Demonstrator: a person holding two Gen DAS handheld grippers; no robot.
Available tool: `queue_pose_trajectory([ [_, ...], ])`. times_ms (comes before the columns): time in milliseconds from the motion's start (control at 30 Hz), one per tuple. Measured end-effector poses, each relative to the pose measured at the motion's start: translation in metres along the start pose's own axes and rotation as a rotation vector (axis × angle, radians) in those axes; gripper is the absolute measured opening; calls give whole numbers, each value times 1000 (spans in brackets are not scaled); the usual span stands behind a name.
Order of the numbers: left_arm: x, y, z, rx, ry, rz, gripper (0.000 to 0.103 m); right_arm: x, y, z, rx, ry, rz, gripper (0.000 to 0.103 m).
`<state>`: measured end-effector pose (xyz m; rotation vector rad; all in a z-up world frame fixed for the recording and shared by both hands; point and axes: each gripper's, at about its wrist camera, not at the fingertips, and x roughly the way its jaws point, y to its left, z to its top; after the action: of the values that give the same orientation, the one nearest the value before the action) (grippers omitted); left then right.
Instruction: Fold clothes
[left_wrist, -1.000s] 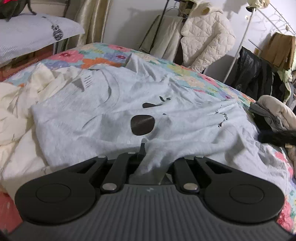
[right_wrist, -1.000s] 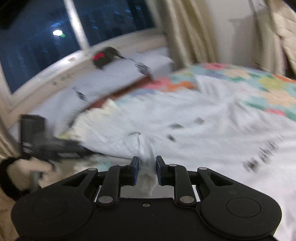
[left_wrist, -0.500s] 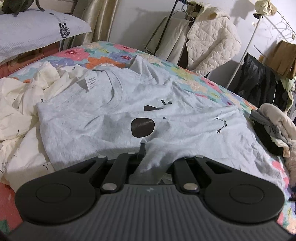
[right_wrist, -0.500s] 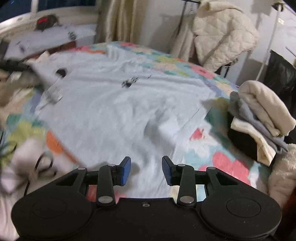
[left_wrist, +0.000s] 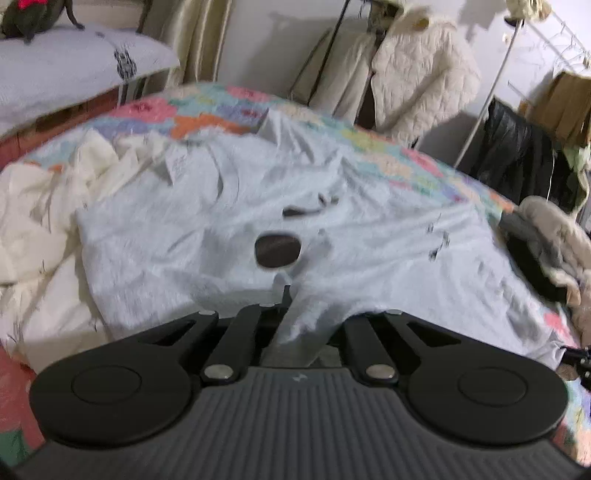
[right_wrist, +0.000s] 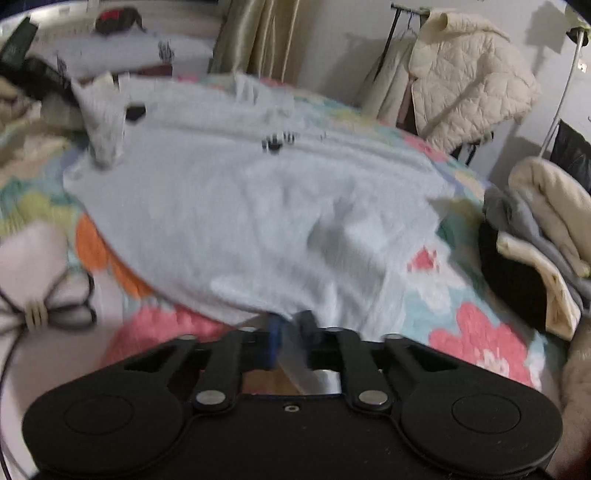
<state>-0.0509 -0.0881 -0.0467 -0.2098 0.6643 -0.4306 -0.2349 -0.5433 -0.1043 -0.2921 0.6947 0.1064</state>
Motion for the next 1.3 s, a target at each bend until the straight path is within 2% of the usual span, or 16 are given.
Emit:
queue_pose_trajectory([
  [133, -41, 5, 17, -110, -95, -16, 4, -10, -19, 30, 98, -125, -14, 3],
  [267, -88, 13, 23, -208, -170, -31, 3, -49, -46, 62, 254, -282, -17, 3],
  [400, -111, 7, 17, -201, -218, -9, 3, -105, -66, 72, 343, -347, -50, 3],
  [533, -120, 10, -1, -250, -201, -4, 2, -140, -71, 60, 442, -327, -6, 3],
  [633, -140, -6, -11, -156, -219, -22, 2, -151, -60, 42, 500, -296, 17, 3],
  [700, -146, -8, -18, -165, -198, -43, 2, -158, -51, 26, 532, -276, 27, 3],
  [800, -134, -2, -21, -173, -153, -12, 2, -159, -44, 5, 541, -215, 6, 3],
  [900, -115, 3, -4, -146, -130, -14, 2, -137, -53, 0, 545, -149, 4, 3],
  [1000, -89, -2, 26, -79, -99, 8, 2, -103, -73, 21, 482, -108, 37, 3],
  [1100, -56, -24, 69, 70, -134, 52, 2, -62, -98, 56, 399, -74, 69, 3],
  [1200, -19, -26, 103, 50, -161, 57, 2, -10, -134, 106, 331, -8, 66, 3],
  [1300, 22, -28, 113, 129, -184, 124, 2, 34, -159, 155, 214, 45, 47, 3],
])
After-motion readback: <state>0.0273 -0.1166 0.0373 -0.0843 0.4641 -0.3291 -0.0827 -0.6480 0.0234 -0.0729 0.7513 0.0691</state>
